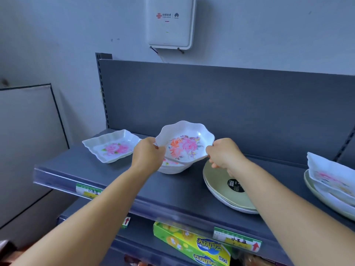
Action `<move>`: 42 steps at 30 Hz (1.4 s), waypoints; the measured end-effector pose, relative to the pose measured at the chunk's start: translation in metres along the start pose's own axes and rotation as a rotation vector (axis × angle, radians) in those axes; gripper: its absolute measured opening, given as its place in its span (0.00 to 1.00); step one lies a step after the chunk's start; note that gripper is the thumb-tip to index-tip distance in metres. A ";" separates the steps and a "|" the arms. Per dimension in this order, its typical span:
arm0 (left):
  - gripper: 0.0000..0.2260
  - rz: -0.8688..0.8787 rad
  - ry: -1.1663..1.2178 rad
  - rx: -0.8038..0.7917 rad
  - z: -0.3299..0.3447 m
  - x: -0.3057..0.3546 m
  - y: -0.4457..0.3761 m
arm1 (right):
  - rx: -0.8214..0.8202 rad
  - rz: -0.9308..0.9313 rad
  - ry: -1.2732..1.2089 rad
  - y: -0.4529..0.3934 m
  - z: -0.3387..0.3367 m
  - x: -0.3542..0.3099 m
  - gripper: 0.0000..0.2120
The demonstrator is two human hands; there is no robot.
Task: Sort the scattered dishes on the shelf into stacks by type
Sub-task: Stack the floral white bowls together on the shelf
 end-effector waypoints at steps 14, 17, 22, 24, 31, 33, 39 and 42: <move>0.13 -0.041 -0.281 -0.049 0.000 -0.031 -0.045 | 0.005 -0.090 0.403 -0.020 0.057 -0.009 0.15; 0.13 -0.021 -0.302 -0.065 0.000 -0.034 -0.051 | -0.005 -0.101 0.435 -0.019 0.058 -0.010 0.15; 0.13 0.002 -0.350 -0.083 -0.002 -0.034 -0.057 | -0.020 -0.104 0.509 -0.015 0.054 -0.014 0.15; 0.11 0.019 -0.370 -0.088 -0.004 -0.034 -0.057 | -0.025 -0.114 0.536 -0.014 0.052 -0.015 0.15; 0.06 0.011 -0.329 -0.121 -0.003 -0.037 -0.058 | -0.049 -0.183 0.481 -0.021 0.056 -0.005 0.15; 0.08 0.002 -0.272 -0.114 -0.003 -0.038 -0.057 | -0.039 -0.181 0.455 -0.021 0.053 -0.004 0.16; 0.20 0.041 -0.161 -0.097 -0.010 -0.039 -0.051 | -0.060 -0.228 0.496 -0.014 0.050 0.000 0.15; 0.20 0.064 -0.243 -0.188 -0.011 -0.041 -0.045 | -0.112 -0.261 0.502 -0.008 0.053 0.001 0.16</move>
Point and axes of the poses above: each hand's wrist, its own y-axis away from the middle knuckle, its own z-axis out of the palm, x = y × z, the point moved 3 cm from there along -y, towards the middle knuckle, and after that the axes turned 10 degrees about x, right-handed, at the moved point
